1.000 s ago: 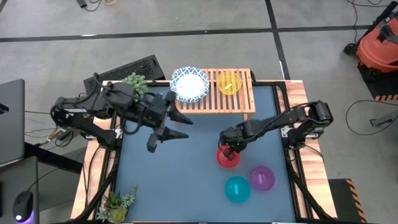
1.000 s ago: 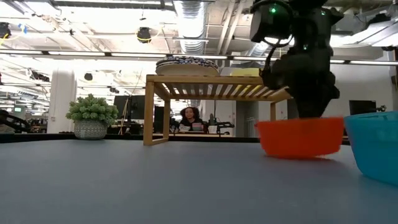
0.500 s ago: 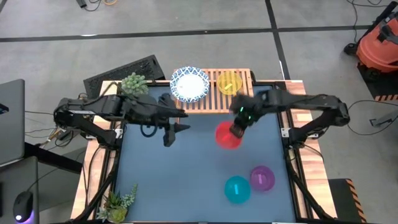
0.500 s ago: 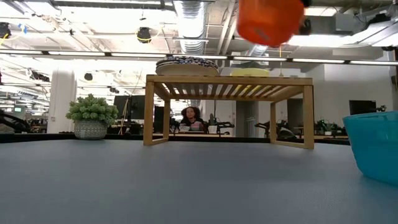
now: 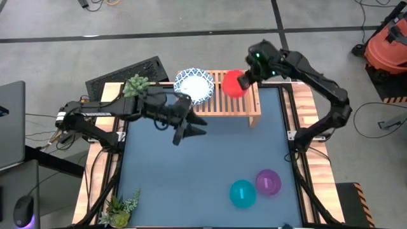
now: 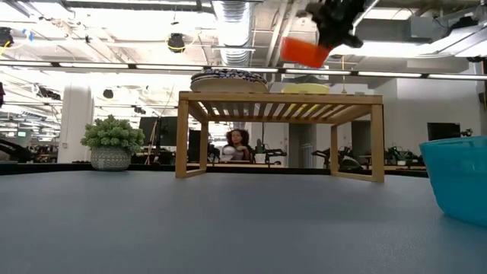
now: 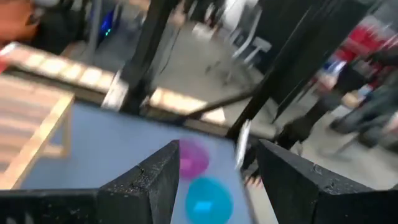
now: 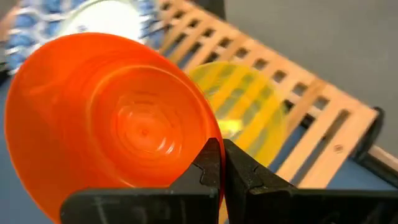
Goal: Place and stack bowls onto a shelf
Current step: Stack the orange bowl on top of the yellow bowl on the shelf, then stack the violet bowl on top of the orange bowl on the shelf
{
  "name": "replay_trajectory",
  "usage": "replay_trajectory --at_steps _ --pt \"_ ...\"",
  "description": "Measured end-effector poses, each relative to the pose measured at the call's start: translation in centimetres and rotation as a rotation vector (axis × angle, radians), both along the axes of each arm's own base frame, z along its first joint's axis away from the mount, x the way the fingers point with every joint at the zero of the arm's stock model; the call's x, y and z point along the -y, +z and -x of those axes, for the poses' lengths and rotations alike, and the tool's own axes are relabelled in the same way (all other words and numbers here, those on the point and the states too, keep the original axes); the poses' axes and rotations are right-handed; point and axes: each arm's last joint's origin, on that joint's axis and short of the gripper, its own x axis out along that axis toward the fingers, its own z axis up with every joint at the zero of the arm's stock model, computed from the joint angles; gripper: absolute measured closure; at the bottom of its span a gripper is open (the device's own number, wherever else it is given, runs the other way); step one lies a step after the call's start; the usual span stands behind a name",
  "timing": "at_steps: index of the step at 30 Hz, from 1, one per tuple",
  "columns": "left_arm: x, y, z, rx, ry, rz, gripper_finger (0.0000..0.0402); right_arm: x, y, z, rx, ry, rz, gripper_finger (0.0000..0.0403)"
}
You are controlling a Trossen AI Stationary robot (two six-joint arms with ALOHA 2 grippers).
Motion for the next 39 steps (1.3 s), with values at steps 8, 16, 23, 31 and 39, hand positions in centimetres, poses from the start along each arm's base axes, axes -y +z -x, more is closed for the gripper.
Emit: replay_trajectory --at_steps 8,16,23,31,39 --pt "-2.9 4.4 0.8 0.441 -0.109 0.004 0.0205 4.3 -2.5 0.0 -0.097 -0.023 -0.028 0.0381" --pt "-6.1 5.1 1.6 0.514 -0.024 -0.004 0.0205 7.0 -4.6 0.1 -0.150 -0.023 -0.074 0.0381" --pt "-8.9 5.0 2.5 0.482 -0.019 0.028 0.0205 8.6 -6.1 -0.4 -0.137 -0.023 -0.142 0.0329" --pt "-11.6 5.0 3.6 0.461 0.021 0.056 0.0205 8.9 -6.3 -0.6 -0.103 -0.047 -0.162 0.0219" --pt "-12.1 4.8 3.9 0.433 -0.008 0.055 0.0205 7.2 -1.1 0.8 0.018 -0.038 -0.061 0.0176"
